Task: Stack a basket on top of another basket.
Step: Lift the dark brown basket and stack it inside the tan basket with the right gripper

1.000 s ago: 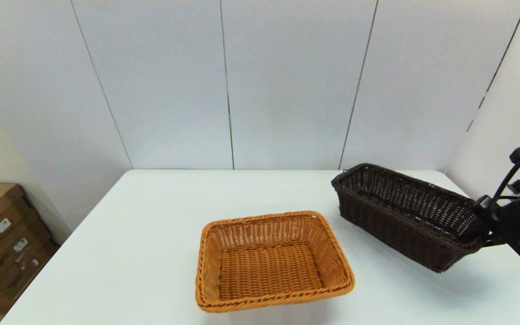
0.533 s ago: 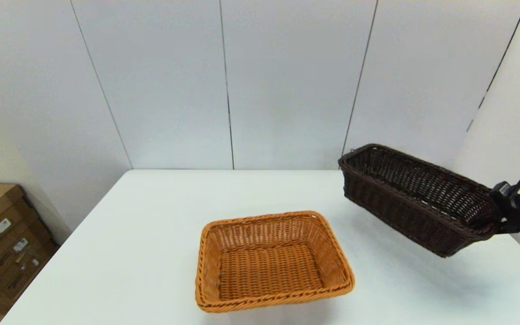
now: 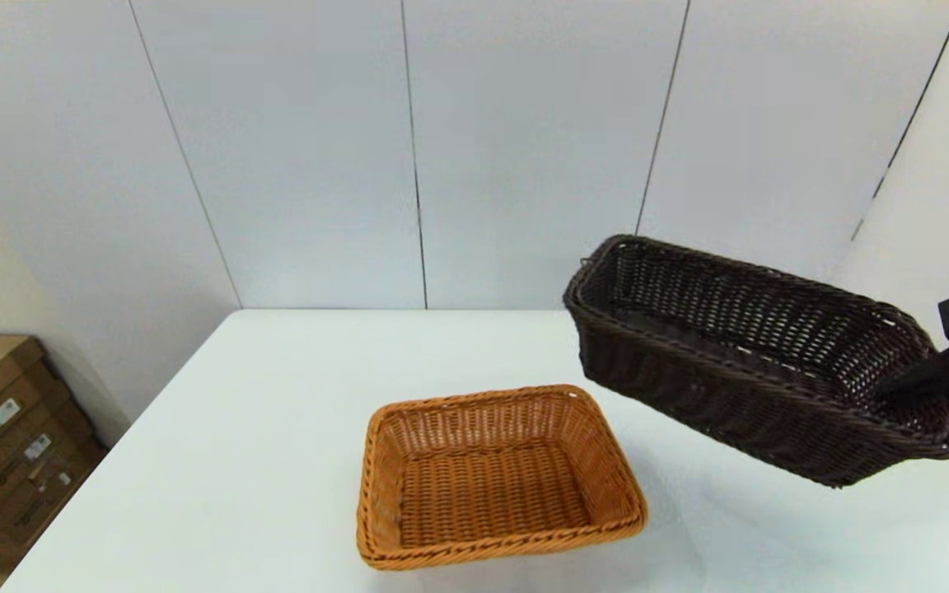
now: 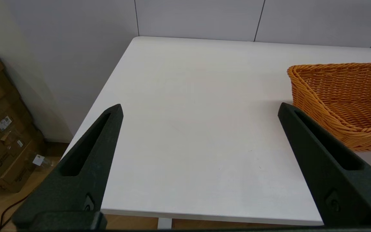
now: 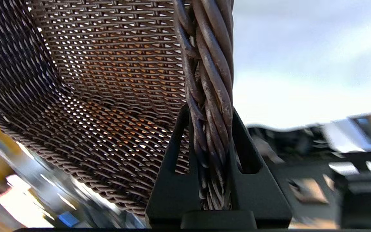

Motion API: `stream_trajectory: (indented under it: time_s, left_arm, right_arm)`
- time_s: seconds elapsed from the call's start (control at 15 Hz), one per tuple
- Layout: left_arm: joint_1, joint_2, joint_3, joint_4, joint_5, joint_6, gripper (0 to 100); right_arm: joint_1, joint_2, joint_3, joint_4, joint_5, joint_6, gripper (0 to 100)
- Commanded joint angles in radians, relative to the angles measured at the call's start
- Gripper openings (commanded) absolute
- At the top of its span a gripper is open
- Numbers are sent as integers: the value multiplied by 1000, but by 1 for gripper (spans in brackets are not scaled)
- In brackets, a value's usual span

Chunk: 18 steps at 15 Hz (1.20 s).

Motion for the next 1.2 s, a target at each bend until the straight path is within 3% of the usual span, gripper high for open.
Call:
stream_trajectory:
  time_s: [0.07, 0.47, 0.93, 1.2]
  left_arm:
    - [0, -2, 0, 1, 1, -1, 100]
    - [0, -2, 0, 1, 1, -1, 100]
    - [0, -2, 0, 1, 1, -3, 100]
    - [0, -2, 0, 1, 1, -3, 100]
  right_arm:
    - [140, -74, -25, 99, 2, -68, 0]
    - [404, -29, -33, 97, -4, -71, 0]
    - [532, 142, -99, 30, -5, -74, 0]
    - [539, 227, -135, -32, -5, -74, 0]
